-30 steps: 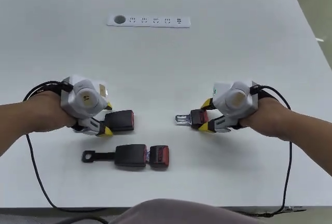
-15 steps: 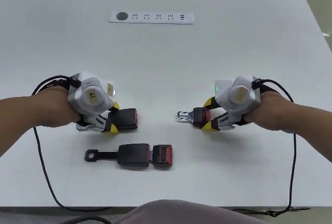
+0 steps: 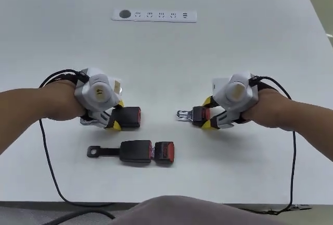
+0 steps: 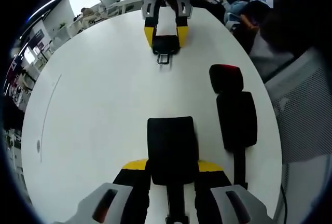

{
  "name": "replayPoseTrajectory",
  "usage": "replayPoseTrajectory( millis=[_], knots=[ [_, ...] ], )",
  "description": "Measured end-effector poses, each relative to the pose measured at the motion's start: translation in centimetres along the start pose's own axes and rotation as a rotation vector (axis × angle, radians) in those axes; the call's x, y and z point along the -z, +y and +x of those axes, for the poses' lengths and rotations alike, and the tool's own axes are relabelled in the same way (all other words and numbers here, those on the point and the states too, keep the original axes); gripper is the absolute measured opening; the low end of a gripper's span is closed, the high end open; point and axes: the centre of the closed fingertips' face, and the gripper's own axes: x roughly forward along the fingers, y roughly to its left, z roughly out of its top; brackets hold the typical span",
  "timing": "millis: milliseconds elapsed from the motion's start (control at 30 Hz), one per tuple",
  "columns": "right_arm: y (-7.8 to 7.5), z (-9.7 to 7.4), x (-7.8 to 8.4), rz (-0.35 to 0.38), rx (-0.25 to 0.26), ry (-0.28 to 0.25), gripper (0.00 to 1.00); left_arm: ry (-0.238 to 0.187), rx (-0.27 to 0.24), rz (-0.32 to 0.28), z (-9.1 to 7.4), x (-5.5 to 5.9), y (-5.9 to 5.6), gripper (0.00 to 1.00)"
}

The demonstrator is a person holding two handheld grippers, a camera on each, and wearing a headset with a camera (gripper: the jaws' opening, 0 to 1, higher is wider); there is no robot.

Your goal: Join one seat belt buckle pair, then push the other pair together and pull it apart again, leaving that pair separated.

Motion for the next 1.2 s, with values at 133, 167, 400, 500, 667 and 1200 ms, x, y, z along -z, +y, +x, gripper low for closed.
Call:
replayPoseTrajectory(
  millis=[133, 167, 400, 500, 667, 1200],
  knots=[
    [0.4, 0.6, -1.1, -0.004, -0.005, -0.005, 0.31, 0.007, 0.001, -0.001, -0.1, -0.1, -0.1, 0.33],
    [0.7, 0.9, -1.6, -0.007, -0.009, -0.006, 0.31, 0.009, 0.002, -0.001, -0.1, -0.1, -0.1, 0.33],
    [1.4, 2.4, -4.0, -0.02, -0.012, -0.018, 0.31, 0.018, 0.001, -0.004, -0.2, -0.1, -0.2, 0.33],
    [1.2, 3.0, -4.9, -0.019, -0.012, -0.024, 0.31, 0.016, 0.002, -0.005, -0.2, -0.2, -0.2, 0.33],
    [1.1, 3.8, -6.2, -0.021, -0.013, -0.033, 0.31, 0.014, 0.0, 0.003, -0.3, -0.3, -0.4, 0.33],
    [1.0, 5.0, -8.0, -0.063, -0.03, -0.01, 0.31, 0.012, 0.005, -0.015, -0.1, -0.3, -0.2, 0.33]
  ],
)
